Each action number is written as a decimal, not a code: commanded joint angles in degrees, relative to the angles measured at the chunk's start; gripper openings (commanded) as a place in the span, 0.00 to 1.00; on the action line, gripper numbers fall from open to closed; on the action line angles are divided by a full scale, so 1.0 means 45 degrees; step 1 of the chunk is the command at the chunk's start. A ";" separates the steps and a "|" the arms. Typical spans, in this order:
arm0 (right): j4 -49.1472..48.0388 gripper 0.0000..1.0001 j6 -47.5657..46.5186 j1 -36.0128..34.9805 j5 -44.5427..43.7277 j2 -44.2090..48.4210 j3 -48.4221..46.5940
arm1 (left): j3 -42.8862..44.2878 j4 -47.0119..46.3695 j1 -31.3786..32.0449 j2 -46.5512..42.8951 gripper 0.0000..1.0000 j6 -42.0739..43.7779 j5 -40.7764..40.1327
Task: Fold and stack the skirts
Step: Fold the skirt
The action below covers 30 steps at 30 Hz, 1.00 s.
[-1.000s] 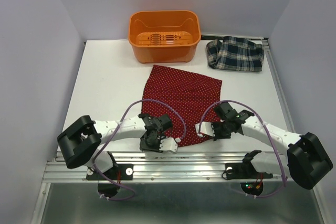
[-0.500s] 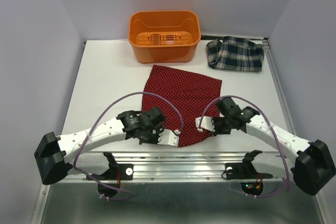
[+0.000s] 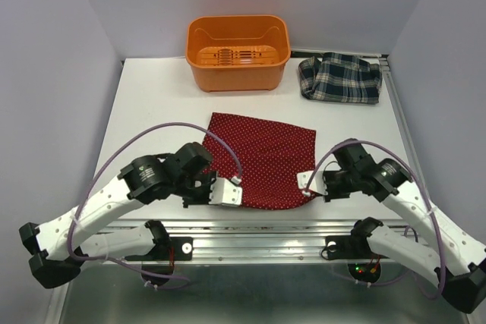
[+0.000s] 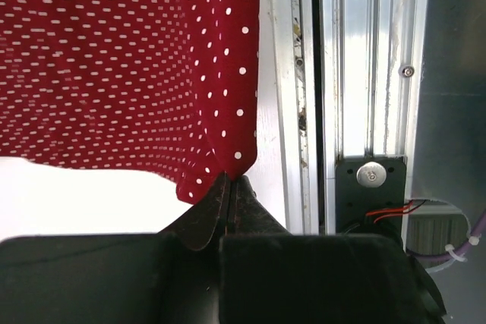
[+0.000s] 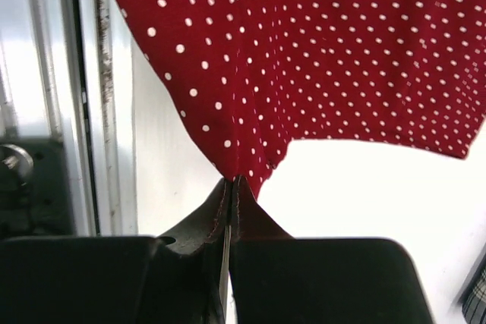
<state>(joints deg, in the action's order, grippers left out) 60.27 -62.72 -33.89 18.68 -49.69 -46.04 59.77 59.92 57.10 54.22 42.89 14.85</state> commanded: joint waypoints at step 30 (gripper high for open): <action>0.0181 0.01 -0.2898 0.3877 0.0830 -0.7353 -0.5314 | 0.3669 -0.5287 -0.8119 0.5859 0.00 0.3262 0.0372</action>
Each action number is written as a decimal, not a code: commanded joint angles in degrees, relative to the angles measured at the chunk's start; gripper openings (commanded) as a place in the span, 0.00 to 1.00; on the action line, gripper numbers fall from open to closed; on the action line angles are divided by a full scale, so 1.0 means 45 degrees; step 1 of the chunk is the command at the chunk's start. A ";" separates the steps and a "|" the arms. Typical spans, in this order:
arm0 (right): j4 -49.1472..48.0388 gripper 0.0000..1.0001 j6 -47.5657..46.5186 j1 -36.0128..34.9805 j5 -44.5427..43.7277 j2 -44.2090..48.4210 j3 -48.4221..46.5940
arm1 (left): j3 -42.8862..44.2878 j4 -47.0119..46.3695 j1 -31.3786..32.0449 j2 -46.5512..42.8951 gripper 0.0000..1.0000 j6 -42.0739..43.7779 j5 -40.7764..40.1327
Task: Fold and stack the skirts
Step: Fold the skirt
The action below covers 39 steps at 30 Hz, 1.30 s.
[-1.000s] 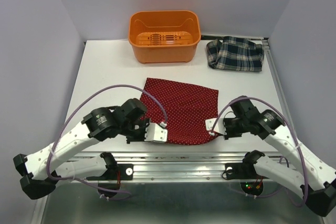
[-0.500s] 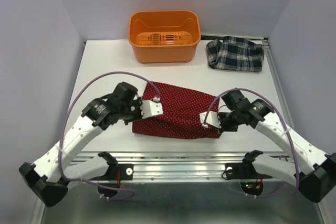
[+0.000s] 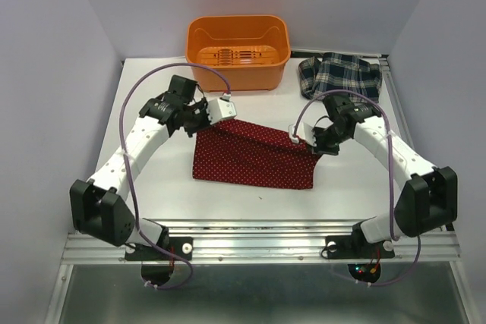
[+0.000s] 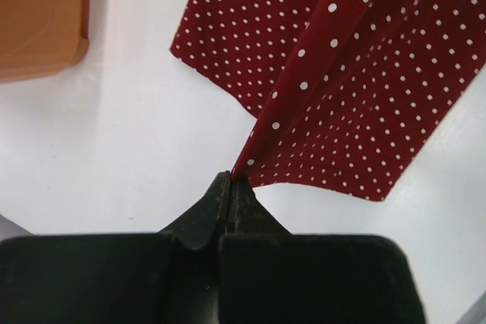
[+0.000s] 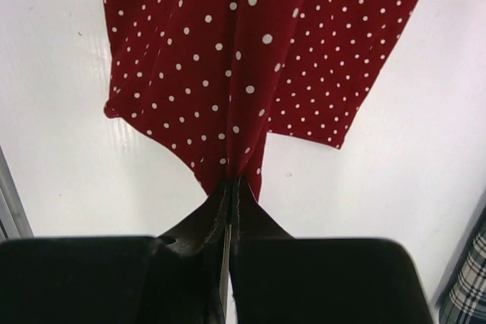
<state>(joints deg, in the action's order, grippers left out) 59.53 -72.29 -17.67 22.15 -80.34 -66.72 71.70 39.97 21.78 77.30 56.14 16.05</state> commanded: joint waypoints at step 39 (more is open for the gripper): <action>0.0052 0.70 0.5887 0.2091 0.4139 -0.9099 -0.9001 | -0.1243 -0.2866 -0.1813 0.1320 0.66 -0.6496 0.0475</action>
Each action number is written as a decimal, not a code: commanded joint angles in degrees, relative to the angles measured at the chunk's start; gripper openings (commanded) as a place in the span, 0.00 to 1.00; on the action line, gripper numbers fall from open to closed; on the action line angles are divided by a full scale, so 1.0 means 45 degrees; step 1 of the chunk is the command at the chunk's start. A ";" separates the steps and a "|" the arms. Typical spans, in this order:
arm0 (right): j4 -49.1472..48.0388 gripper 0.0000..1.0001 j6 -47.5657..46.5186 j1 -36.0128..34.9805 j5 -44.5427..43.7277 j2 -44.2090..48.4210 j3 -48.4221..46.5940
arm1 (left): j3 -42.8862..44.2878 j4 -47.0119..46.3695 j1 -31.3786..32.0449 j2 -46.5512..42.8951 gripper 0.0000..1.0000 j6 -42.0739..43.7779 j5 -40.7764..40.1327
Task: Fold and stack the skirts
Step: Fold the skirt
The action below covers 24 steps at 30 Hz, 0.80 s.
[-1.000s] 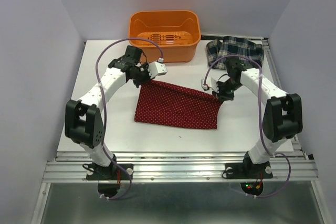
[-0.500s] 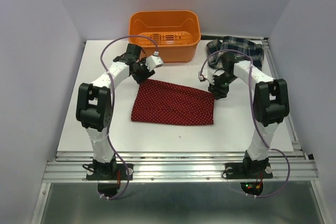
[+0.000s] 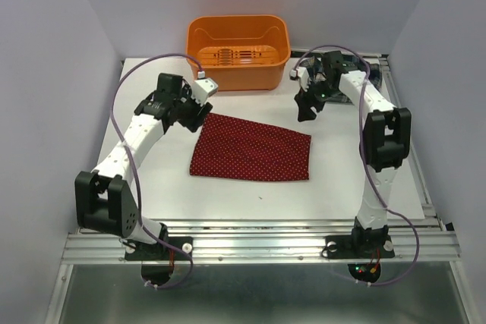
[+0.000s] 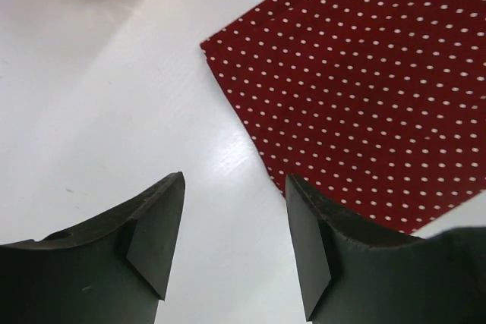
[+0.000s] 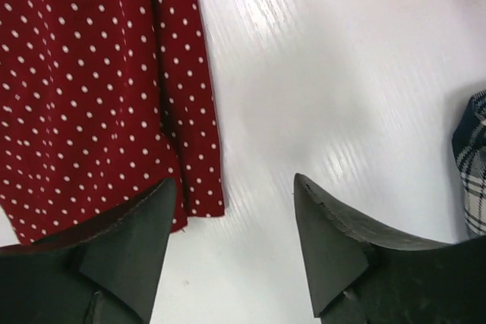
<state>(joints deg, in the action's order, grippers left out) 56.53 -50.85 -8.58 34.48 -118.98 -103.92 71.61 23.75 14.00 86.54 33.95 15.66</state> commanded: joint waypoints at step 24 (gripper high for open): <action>0.1187 0.31 0.1142 0.0070 0.2395 0.0071 0.4611 | 0.1132 -0.0414 -0.0064 0.5921 0.19 -0.2721 0.0370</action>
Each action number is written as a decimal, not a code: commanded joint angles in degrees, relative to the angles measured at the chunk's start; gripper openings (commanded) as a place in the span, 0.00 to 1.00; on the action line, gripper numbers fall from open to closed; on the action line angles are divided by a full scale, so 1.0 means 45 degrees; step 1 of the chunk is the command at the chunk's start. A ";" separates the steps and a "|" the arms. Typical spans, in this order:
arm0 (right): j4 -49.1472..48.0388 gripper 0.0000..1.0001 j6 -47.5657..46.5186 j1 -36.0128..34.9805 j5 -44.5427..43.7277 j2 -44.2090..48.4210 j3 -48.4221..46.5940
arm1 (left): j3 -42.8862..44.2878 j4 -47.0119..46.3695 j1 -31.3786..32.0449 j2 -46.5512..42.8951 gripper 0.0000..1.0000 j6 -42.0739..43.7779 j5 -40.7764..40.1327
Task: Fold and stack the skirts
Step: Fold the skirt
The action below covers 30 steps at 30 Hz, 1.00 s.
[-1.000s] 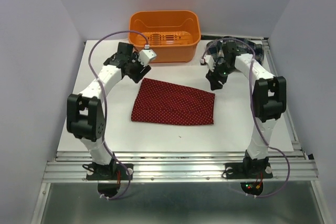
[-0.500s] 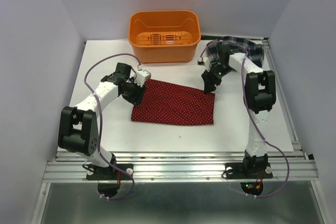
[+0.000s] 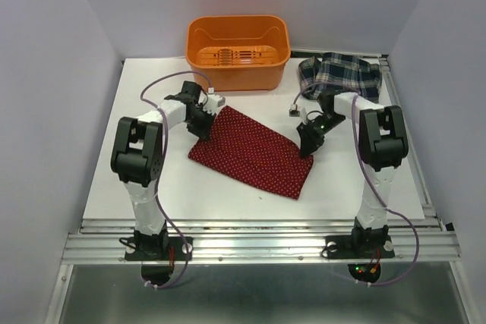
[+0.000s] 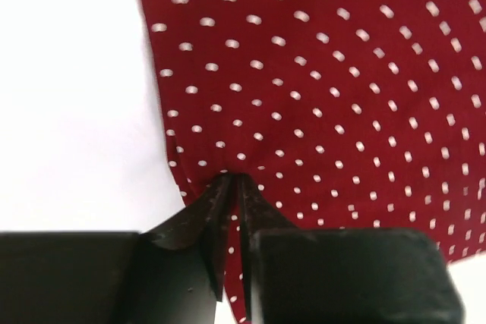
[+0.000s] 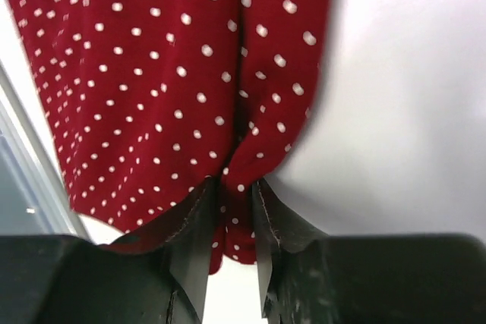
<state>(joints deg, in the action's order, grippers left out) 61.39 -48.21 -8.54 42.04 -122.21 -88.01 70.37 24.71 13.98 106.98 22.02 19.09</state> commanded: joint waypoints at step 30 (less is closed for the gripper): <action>-0.6120 0.62 0.9499 -0.2791 0.0016 0.5558 0.3815 | -0.0240 0.0565 0.0038 -0.4357 0.62 0.0674 -0.0006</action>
<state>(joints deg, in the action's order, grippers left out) 37.95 -10.31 -21.23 53.01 -95.44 -68.73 76.62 26.65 13.89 87.50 25.78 18.24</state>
